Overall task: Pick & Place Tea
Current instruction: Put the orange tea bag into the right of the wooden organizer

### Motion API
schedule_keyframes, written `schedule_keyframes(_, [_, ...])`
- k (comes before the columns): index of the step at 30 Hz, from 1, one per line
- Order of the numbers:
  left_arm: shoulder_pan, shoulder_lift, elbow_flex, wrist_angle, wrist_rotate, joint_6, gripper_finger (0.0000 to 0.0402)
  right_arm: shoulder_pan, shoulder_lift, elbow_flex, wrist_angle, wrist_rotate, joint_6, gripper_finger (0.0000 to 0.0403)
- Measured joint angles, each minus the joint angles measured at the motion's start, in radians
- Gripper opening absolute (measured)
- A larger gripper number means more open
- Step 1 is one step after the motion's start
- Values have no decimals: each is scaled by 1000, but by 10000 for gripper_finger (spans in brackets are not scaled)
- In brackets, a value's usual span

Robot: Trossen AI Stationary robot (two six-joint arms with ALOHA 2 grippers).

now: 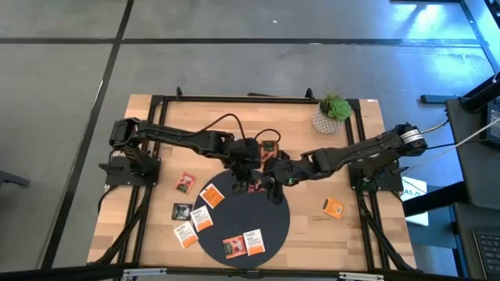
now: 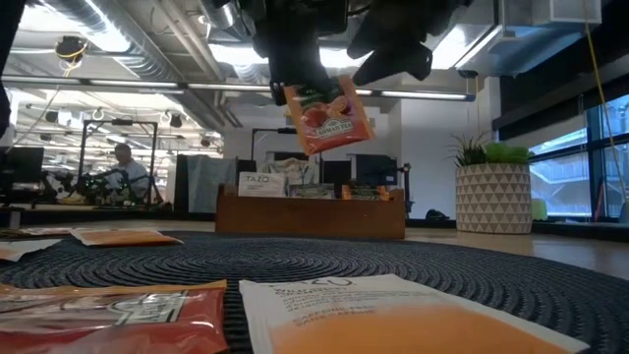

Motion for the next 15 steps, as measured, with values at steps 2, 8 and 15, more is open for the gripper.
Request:
schedule_keyframes(2, [0,0,0,1,0,0,2,-9,5,1,10,-25,-1,189])
schedule_keyframes(8, [0,0,0,44,5,-9,3,-27,6,1,10,-63,-23,150])
schedule_keyframes(15, [-2,0,0,76,35,-10,4,-26,6,2,30,-69,-24,112])
